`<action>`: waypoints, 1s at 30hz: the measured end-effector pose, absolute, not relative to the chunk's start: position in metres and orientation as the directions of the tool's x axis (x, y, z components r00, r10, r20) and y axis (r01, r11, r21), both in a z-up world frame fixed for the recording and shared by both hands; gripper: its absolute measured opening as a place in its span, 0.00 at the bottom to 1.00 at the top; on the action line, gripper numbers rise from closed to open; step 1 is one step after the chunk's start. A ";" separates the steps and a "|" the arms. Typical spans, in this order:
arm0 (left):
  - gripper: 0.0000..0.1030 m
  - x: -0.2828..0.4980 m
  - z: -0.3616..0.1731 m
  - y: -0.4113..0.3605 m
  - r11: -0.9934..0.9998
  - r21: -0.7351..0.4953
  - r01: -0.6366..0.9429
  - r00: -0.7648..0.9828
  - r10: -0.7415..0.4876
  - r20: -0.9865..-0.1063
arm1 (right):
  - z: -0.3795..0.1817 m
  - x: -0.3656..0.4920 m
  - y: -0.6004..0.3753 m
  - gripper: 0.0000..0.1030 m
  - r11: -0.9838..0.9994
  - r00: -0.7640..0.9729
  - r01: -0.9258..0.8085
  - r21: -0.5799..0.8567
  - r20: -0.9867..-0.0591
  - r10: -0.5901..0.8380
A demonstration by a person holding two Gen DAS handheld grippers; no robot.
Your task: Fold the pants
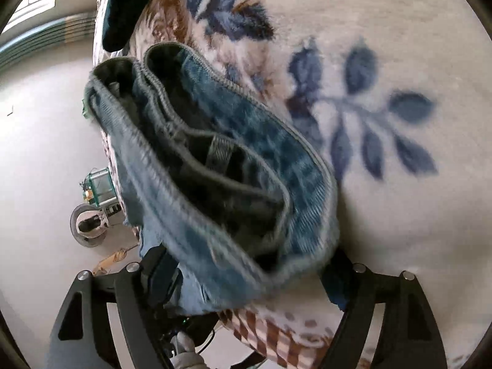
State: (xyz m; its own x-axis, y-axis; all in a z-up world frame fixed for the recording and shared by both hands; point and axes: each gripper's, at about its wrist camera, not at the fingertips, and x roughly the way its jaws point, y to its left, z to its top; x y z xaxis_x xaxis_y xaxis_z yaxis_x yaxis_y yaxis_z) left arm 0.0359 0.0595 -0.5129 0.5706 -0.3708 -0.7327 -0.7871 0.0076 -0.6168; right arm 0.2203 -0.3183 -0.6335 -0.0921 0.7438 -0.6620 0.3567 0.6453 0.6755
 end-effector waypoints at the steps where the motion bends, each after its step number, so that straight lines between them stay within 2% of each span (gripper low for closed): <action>1: 0.53 0.042 -0.511 0.059 0.019 -0.609 -0.793 0.563 -0.359 -0.745 | -0.633 0.221 -0.315 0.79 0.637 -0.078 0.364 0.679 -0.660 0.748; 2: 0.49 0.050 -0.508 0.057 0.041 -0.615 -0.787 0.569 -0.337 -0.751 | -0.631 0.223 -0.311 0.73 0.639 -0.067 0.359 0.681 -0.664 0.745; 3: 0.38 0.058 -0.504 0.055 0.081 -0.604 -0.793 0.553 -0.320 -0.769 | -0.629 0.228 -0.305 0.56 0.651 -0.057 0.340 0.679 -0.676 0.735; 4: 0.24 0.069 -0.501 0.054 0.133 -0.603 -0.787 0.544 -0.310 -0.780 | -0.624 0.229 -0.300 0.52 0.663 -0.048 0.322 0.676 -0.688 0.724; 7: 0.21 0.087 -0.498 0.057 0.166 -0.615 -0.771 0.551 -0.309 -0.775 | -0.619 0.230 -0.290 0.40 0.663 -0.025 0.337 0.668 -0.698 0.716; 9: 0.21 0.085 -0.497 0.058 0.178 -0.614 -0.769 0.548 -0.312 -0.776 | -0.619 0.225 -0.293 0.37 0.655 -0.017 0.350 0.670 -0.694 0.719; 12: 0.20 0.086 -0.480 0.061 0.196 -0.627 -0.754 0.557 -0.316 -0.768 | -0.601 0.228 -0.305 0.35 0.638 0.003 0.351 0.685 -0.682 0.731; 17: 0.20 0.096 -0.409 0.064 0.296 -0.661 -0.689 0.580 -0.320 -0.749 | -0.547 0.236 -0.301 0.33 0.589 0.053 0.351 0.728 -0.643 0.764; 25: 0.20 0.182 -0.319 0.077 0.390 -0.740 -0.548 0.634 -0.383 -0.672 | -0.439 0.299 -0.301 0.33 0.494 0.213 0.314 0.811 -0.567 0.795; 30: 0.20 0.276 -0.285 0.075 0.420 -0.792 -0.442 0.639 -0.472 -0.607 | -0.385 0.362 -0.329 0.33 0.435 0.380 0.294 0.851 -0.522 0.764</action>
State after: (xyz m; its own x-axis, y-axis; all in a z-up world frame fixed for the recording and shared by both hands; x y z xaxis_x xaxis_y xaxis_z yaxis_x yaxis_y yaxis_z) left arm 0.2763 0.0752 -0.2853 0.6394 -0.4718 -0.6071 -0.4422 0.4203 -0.7923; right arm 0.3617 -0.3294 -0.3854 0.3796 0.7639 -0.5219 0.2939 0.4354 0.8509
